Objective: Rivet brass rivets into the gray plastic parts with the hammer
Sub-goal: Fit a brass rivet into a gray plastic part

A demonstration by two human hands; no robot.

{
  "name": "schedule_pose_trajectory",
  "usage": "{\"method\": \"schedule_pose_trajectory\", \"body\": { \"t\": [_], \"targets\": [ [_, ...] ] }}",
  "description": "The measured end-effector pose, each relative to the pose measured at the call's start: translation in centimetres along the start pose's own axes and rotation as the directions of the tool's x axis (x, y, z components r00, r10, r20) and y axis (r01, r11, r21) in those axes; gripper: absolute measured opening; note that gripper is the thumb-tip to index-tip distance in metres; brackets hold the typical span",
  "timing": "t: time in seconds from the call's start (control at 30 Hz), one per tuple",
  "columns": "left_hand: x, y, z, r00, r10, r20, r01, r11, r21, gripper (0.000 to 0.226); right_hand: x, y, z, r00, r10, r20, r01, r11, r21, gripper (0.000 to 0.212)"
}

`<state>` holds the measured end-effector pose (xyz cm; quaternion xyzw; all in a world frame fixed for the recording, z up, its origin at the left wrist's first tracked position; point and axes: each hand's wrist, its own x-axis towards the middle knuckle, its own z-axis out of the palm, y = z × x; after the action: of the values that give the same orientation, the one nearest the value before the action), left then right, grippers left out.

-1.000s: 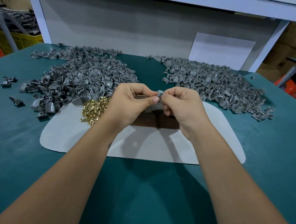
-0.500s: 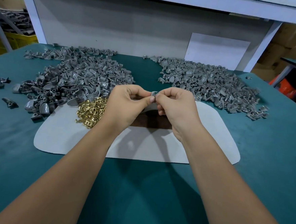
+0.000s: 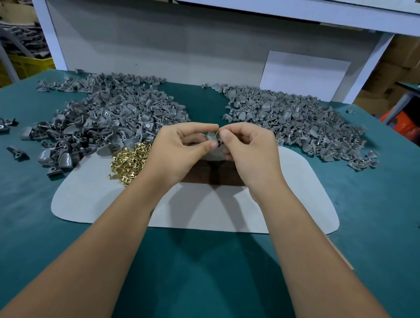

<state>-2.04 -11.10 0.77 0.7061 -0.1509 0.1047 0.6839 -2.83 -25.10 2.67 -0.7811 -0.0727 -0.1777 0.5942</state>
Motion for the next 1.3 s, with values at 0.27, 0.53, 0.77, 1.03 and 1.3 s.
{"method": "schedule_pose_trajectory", "body": {
  "t": [0.27, 0.53, 0.77, 1.03, 1.3],
  "targets": [
    [0.1, 0.1, -0.1, 0.994, -0.057, -0.093, 0.045, 0.991, -0.122, 0.016, -0.3, 0.0, 0.5, 0.992, -0.090, 0.089, 0.094, 0.995, -0.039, 0.028],
    [0.1, 0.1, -0.5, 1.000, 0.025, 0.000, -0.025, 0.994, -0.106, 0.025, -0.1, 0.4, 0.3, 0.988, -0.157, -0.001, 0.155, 0.980, -0.124, 0.025],
    [0.3, -0.3, -1.1, 0.999, 0.037, -0.020, -0.039, 0.993, -0.114, 0.024, 0.0, 0.7, 0.1, 0.991, -0.132, 0.010, 0.133, 0.990, -0.045, 0.029],
    [0.2, -0.3, -1.0, 1.000, -0.007, 0.014, 0.009, 0.992, -0.126, 0.023, -0.1, 1.5, 0.2, 0.965, -0.247, 0.087, 0.262, 0.909, -0.325, 0.035],
    [0.2, -1.2, -1.0, 0.999, 0.047, -0.005, -0.045, 0.978, 0.202, 0.031, -0.2, 1.8, -0.3, 0.896, -0.351, 0.274, 0.443, 0.652, -0.615, 0.019]
  ]
}}
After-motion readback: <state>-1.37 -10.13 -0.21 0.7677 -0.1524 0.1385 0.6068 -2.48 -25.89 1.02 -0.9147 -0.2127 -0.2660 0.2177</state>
